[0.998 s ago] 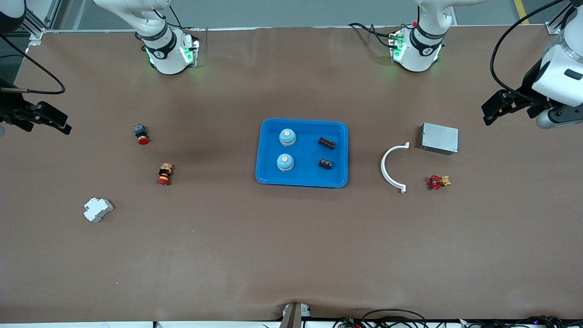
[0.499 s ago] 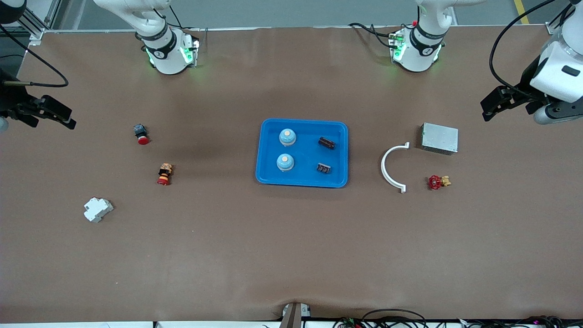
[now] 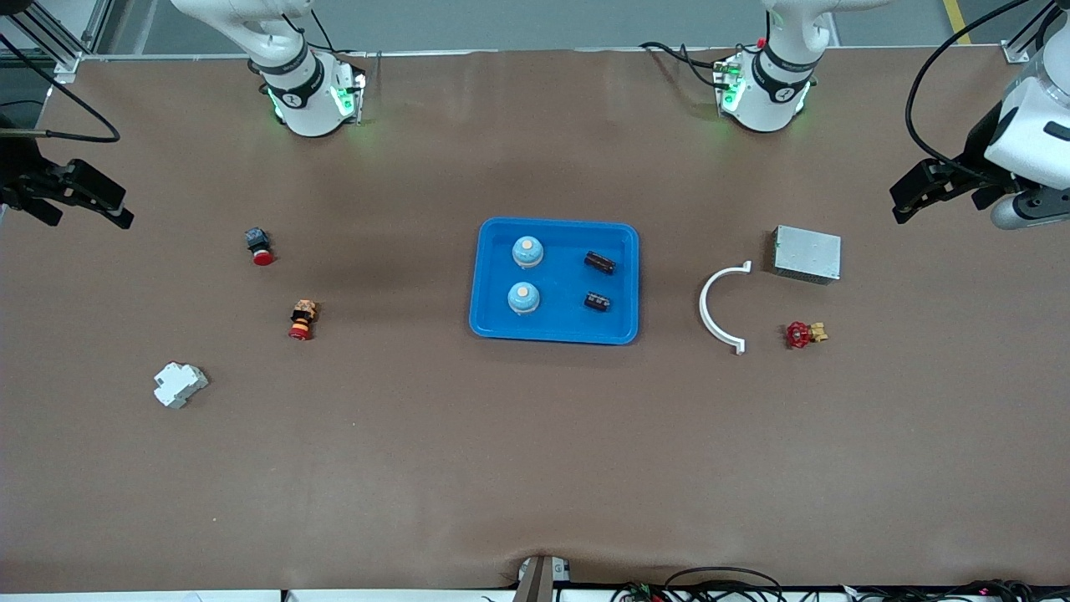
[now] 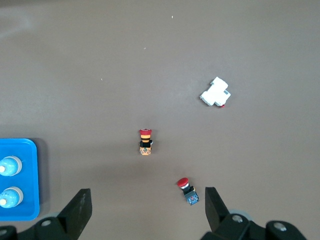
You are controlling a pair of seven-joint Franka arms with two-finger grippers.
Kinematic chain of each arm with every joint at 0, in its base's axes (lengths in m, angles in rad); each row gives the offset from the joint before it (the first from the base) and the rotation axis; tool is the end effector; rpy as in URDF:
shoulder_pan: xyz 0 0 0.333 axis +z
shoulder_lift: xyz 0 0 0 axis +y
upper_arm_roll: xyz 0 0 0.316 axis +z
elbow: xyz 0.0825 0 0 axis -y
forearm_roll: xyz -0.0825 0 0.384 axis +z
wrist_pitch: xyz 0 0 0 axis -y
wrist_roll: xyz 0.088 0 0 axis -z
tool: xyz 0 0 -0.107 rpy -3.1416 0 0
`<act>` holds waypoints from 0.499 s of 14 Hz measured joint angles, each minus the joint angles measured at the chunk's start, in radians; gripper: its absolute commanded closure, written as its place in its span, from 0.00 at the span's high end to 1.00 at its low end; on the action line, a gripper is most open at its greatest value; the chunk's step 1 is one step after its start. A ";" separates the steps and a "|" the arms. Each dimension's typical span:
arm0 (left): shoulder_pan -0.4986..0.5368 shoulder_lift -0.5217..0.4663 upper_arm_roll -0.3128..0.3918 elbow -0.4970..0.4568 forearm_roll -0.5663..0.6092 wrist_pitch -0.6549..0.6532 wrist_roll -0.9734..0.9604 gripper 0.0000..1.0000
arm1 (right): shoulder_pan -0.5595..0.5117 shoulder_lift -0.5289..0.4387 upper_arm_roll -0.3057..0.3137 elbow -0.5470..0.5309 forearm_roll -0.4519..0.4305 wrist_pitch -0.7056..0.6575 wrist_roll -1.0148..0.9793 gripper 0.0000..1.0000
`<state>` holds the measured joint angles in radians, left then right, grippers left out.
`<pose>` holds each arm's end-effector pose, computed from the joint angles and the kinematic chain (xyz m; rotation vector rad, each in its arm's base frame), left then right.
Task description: Place electrolytic capacitor and blue bell in tray
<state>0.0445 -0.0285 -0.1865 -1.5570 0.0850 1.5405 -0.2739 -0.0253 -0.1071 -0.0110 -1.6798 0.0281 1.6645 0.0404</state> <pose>0.5387 -0.0692 0.6441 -3.0484 -0.2061 -0.0457 0.5296 -0.0168 0.6393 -3.1065 0.1213 -0.1427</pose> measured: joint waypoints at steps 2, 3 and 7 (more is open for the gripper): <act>0.002 0.000 0.000 0.000 0.000 0.000 0.029 1.00 | 0.000 0.000 0.000 0.022 0.000 0.001 0.000 1.00; 0.004 0.000 0.000 0.001 0.000 0.000 0.042 1.00 | 0.000 0.001 0.000 0.032 0.000 0.001 0.000 1.00; 0.007 -0.001 0.001 0.008 0.000 0.000 0.061 1.00 | 0.000 0.015 0.000 0.050 0.000 0.003 0.000 1.00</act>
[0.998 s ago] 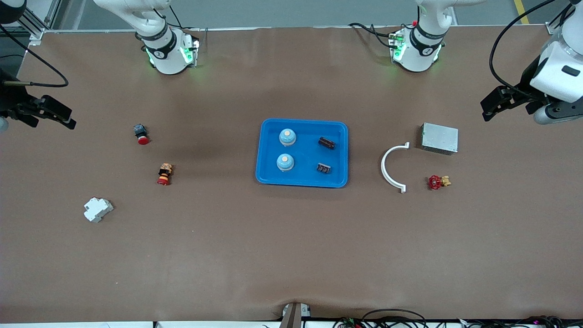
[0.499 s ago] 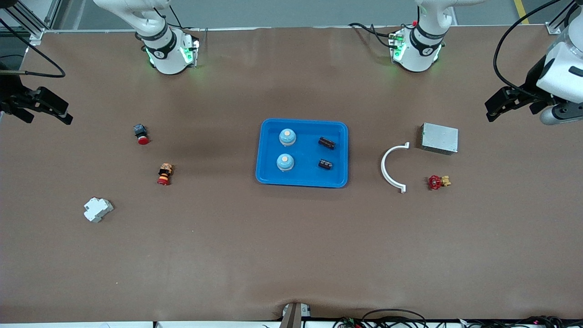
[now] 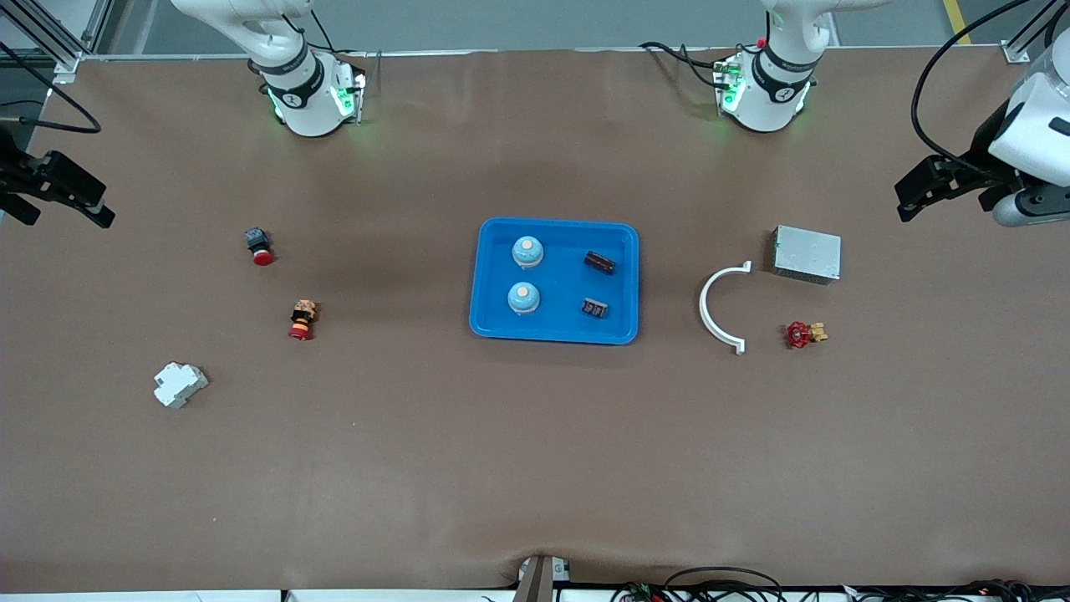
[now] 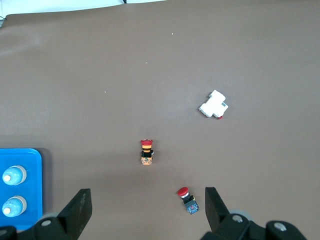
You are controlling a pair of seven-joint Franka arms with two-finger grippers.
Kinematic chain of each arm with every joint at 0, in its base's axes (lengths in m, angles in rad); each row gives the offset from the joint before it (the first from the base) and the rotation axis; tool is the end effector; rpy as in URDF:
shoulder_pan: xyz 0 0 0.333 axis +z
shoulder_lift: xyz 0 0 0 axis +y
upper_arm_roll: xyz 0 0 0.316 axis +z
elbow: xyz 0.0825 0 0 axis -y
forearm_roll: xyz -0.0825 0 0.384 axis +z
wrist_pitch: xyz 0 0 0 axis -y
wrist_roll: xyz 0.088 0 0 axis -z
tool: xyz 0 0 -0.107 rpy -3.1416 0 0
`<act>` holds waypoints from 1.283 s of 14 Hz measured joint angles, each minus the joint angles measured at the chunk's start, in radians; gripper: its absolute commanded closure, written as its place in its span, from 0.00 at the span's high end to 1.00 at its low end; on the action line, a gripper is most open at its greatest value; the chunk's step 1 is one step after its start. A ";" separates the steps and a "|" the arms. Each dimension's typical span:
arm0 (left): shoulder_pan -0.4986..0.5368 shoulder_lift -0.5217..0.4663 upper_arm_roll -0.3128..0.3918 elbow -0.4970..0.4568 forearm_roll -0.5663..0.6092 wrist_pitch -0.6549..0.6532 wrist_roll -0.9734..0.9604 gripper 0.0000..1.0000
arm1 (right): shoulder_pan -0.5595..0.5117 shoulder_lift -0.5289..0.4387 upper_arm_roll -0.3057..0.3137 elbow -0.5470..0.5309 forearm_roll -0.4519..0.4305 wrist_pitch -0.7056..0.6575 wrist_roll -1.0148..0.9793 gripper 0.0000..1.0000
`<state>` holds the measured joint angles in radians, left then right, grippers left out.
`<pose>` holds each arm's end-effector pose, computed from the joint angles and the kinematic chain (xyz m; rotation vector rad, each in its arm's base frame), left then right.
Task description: Place electrolytic capacitor and blue bell in tray
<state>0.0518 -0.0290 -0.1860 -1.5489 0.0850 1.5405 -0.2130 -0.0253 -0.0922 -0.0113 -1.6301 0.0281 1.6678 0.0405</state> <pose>0.5391 -0.0651 0.6482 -3.0531 -0.1256 -0.0541 0.5350 -0.0171 0.6557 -3.1033 0.1211 -0.2019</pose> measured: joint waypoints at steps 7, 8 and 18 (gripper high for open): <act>0.000 0.000 0.000 0.002 -0.001 -0.030 0.013 1.00 | 0.000 0.022 0.000 0.026 0.000 0.004 0.000 1.00; 0.000 0.000 0.000 0.002 -0.006 -0.039 0.018 1.00 | 0.000 0.022 0.000 0.026 0.000 0.004 0.000 1.00; 0.011 -0.030 0.001 -0.005 -0.074 -0.090 0.025 1.00 | 0.015 0.065 0.001 0.026 -0.067 -0.007 -0.007 1.00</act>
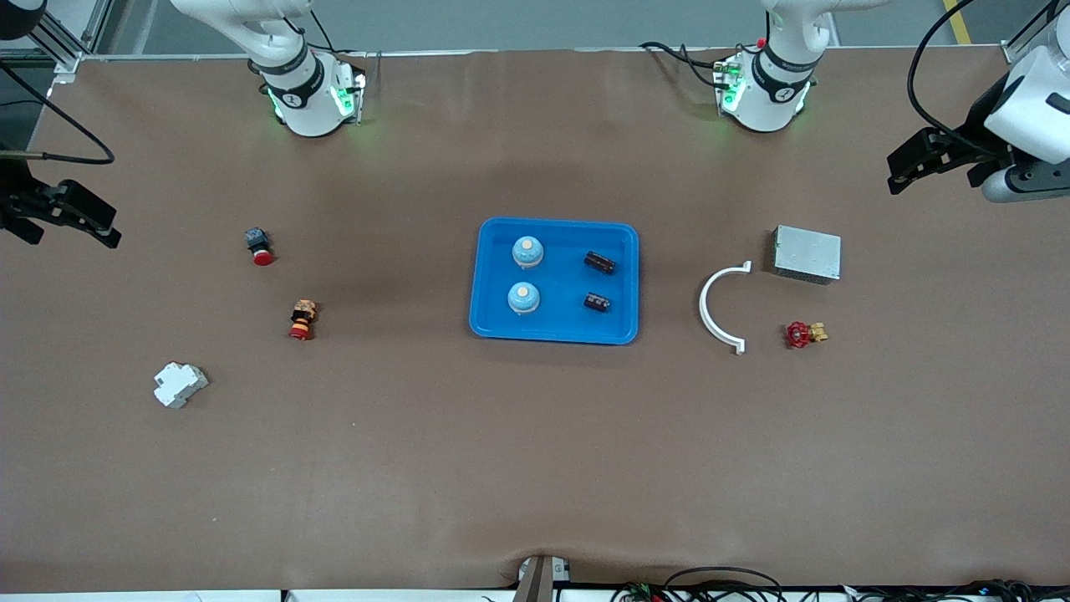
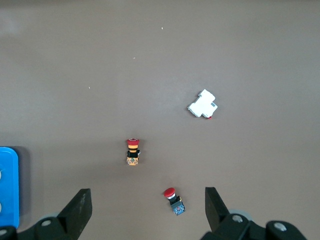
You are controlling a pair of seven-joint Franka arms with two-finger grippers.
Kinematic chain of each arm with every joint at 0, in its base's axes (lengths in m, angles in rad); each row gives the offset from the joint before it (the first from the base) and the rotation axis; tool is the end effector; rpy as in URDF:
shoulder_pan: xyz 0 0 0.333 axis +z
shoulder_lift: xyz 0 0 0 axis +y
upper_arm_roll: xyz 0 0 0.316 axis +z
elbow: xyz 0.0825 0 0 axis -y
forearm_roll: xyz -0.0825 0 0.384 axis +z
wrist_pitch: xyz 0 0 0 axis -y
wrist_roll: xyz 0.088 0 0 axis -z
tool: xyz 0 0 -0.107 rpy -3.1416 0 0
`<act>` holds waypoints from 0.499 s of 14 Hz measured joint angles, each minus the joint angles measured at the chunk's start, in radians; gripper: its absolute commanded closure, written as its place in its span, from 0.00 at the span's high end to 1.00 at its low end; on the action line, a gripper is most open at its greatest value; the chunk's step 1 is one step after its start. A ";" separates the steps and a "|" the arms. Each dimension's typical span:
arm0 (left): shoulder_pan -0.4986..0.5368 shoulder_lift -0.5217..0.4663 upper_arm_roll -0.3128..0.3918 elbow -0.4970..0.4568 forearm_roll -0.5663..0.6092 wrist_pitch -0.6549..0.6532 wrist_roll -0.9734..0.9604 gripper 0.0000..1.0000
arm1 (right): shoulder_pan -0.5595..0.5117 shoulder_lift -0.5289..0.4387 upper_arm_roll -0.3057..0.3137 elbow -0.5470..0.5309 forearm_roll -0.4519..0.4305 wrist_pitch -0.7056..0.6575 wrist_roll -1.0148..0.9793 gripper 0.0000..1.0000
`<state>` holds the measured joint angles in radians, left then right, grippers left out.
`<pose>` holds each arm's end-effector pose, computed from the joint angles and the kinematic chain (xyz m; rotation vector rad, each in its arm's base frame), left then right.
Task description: Place electrolytic capacitor and blue bell in tray
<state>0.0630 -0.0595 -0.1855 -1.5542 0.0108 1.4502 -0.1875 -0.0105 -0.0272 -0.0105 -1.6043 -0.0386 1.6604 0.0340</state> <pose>0.5195 -0.0661 0.6535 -3.1107 -0.1037 0.0648 0.5548 -0.0155 0.6320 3.1001 -0.0824 0.1296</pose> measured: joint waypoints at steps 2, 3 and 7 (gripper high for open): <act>0.025 -0.001 0.001 -0.005 -0.009 0.001 0.001 1.00 | 0.000 0.008 -0.001 0.000 0.000 -0.004 0.000 1.00; 0.035 -0.002 0.001 -0.005 -0.010 0.001 0.006 1.00 | 0.000 0.009 -0.001 0.000 0.000 -0.005 0.000 1.00; 0.038 -0.009 -0.003 -0.007 -0.011 0.001 0.010 1.00 | -0.001 0.010 -0.004 0.001 0.009 -0.024 0.000 1.00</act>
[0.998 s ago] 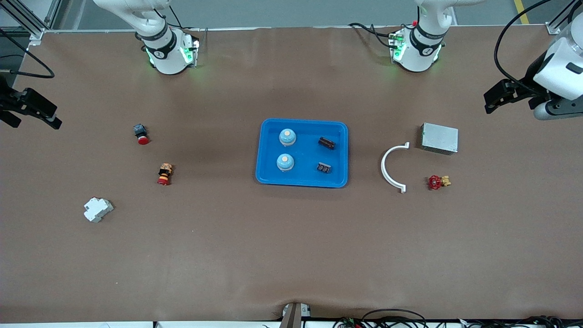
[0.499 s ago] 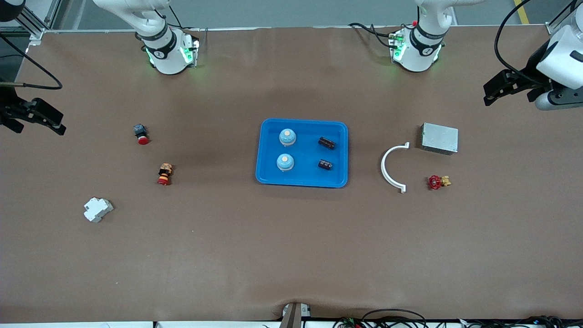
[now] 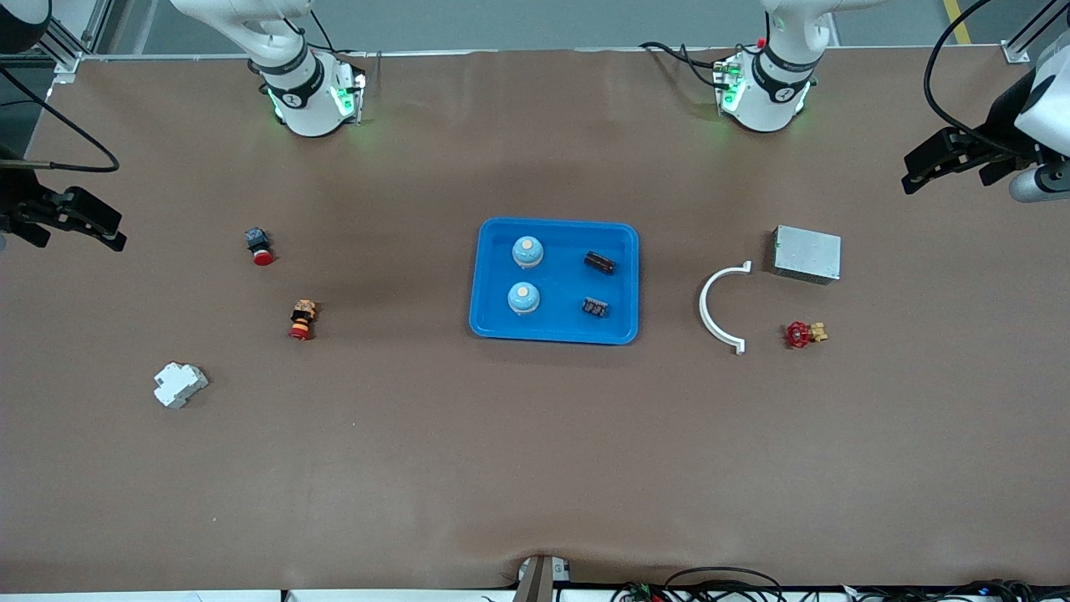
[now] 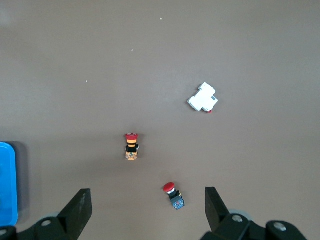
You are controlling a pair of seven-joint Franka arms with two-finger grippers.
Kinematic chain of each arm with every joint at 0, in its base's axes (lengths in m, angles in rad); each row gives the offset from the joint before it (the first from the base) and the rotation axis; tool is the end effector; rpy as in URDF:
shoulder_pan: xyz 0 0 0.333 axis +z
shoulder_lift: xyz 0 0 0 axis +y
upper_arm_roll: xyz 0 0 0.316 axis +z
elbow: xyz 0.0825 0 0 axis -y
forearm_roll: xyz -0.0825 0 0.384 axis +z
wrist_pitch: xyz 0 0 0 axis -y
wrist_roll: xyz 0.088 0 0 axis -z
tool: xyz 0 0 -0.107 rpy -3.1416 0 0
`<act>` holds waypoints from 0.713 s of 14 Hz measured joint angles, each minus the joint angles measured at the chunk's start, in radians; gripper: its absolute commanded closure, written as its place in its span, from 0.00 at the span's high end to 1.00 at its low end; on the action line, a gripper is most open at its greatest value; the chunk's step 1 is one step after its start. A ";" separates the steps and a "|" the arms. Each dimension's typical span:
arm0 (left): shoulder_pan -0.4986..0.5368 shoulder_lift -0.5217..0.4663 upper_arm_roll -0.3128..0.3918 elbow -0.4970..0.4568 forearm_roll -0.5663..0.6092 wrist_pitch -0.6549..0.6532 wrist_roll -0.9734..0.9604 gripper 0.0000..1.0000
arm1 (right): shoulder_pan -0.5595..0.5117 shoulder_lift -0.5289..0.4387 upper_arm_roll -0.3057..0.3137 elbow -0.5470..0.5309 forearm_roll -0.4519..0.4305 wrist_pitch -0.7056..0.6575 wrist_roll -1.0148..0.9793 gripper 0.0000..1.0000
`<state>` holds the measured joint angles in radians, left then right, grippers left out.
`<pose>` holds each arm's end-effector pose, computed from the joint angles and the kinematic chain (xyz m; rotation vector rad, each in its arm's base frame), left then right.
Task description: Place electrolytic capacitor and blue bell in tray
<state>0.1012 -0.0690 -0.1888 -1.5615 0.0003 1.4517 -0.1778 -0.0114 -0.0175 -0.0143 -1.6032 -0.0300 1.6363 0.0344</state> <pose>0.5185 -0.0495 0.6551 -3.1191 -0.1419 0.0623 0.5552 -0.0174 0.6248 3.1097 -0.0916 0.0789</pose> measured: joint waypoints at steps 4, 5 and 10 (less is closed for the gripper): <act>-0.003 -0.001 -0.004 -0.005 0.000 0.000 0.000 1.00 | -0.016 0.003 -0.012 0.000 0.068 -0.026 0.000 1.00; -0.003 -0.001 -0.004 -0.007 0.000 0.000 0.000 1.00 | -0.018 0.004 -0.013 0.000 0.070 -0.027 0.000 1.00; 0.000 -0.001 -0.003 -0.009 0.004 0.000 0.000 1.00 | -0.018 0.004 -0.011 0.000 0.071 -0.029 0.000 1.00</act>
